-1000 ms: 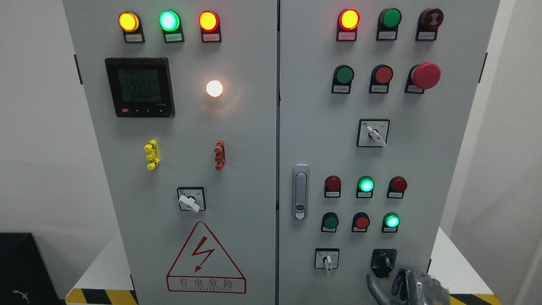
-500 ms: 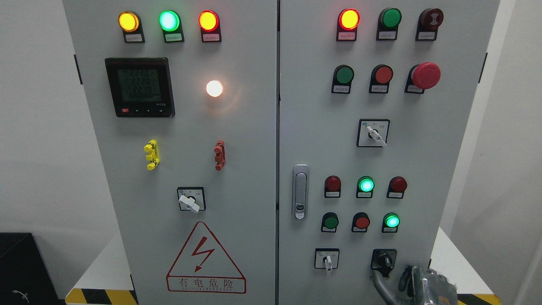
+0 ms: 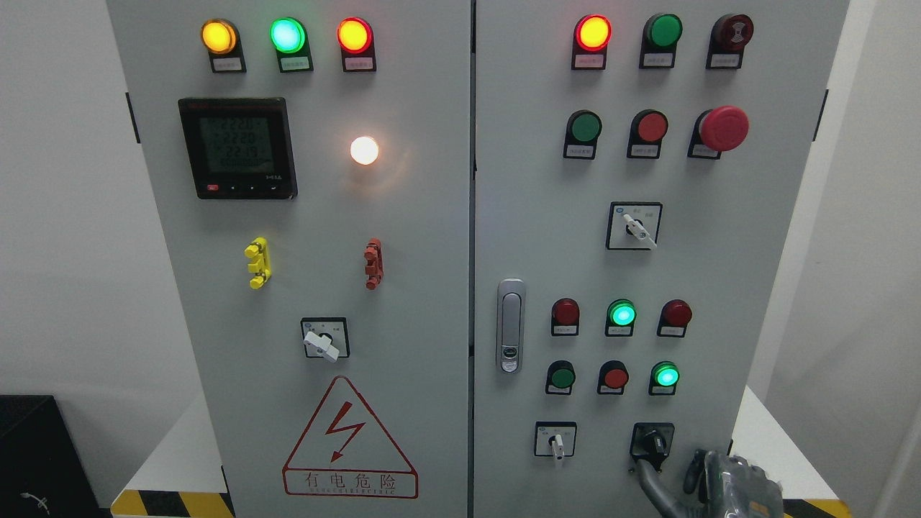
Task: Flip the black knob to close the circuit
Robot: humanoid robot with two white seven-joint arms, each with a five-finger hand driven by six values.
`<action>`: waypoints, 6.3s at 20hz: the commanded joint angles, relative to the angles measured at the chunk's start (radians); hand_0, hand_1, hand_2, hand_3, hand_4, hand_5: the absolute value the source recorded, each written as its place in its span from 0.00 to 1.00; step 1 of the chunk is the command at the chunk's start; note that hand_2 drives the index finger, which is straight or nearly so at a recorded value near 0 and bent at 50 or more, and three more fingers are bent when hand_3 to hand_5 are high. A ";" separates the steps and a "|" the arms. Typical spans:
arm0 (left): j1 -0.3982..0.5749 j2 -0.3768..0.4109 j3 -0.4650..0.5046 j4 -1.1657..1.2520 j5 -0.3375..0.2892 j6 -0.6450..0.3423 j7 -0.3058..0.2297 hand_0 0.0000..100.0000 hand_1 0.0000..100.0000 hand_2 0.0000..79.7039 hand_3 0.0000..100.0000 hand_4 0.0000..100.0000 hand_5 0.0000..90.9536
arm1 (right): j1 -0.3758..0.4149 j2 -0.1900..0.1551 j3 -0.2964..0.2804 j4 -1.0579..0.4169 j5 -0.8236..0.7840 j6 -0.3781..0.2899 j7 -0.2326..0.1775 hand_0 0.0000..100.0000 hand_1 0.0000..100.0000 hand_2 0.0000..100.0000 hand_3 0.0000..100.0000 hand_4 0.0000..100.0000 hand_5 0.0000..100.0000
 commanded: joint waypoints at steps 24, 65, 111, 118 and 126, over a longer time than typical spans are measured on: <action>0.000 0.000 -0.021 0.021 -0.021 -0.001 -0.001 0.12 0.56 0.00 0.00 0.00 0.00 | -0.039 0.002 -0.069 0.033 -0.001 0.002 0.000 0.00 0.12 0.76 0.93 0.76 0.79; 0.000 0.000 -0.021 0.021 -0.021 -0.001 -0.001 0.12 0.56 0.00 0.00 0.00 0.00 | -0.048 0.003 -0.090 -0.015 -0.036 0.000 0.001 0.00 0.12 0.76 0.93 0.76 0.78; 0.000 0.000 -0.021 0.021 -0.021 0.001 -0.001 0.12 0.56 0.00 0.00 0.00 0.00 | 0.412 -0.004 0.106 -0.173 -1.299 -0.340 0.130 0.00 0.11 0.12 0.22 0.16 0.04; 0.000 0.000 -0.021 0.021 -0.021 0.001 -0.001 0.12 0.56 0.00 0.00 0.00 0.00 | 0.470 -0.006 0.106 -0.171 -1.411 -0.409 0.276 0.00 0.03 0.00 0.00 0.00 0.00; 0.000 0.000 -0.021 0.021 -0.021 -0.001 0.001 0.12 0.56 0.00 0.00 0.00 0.00 | 0.475 -0.008 0.108 -0.167 -1.417 -0.431 0.282 0.00 0.02 0.00 0.00 0.00 0.00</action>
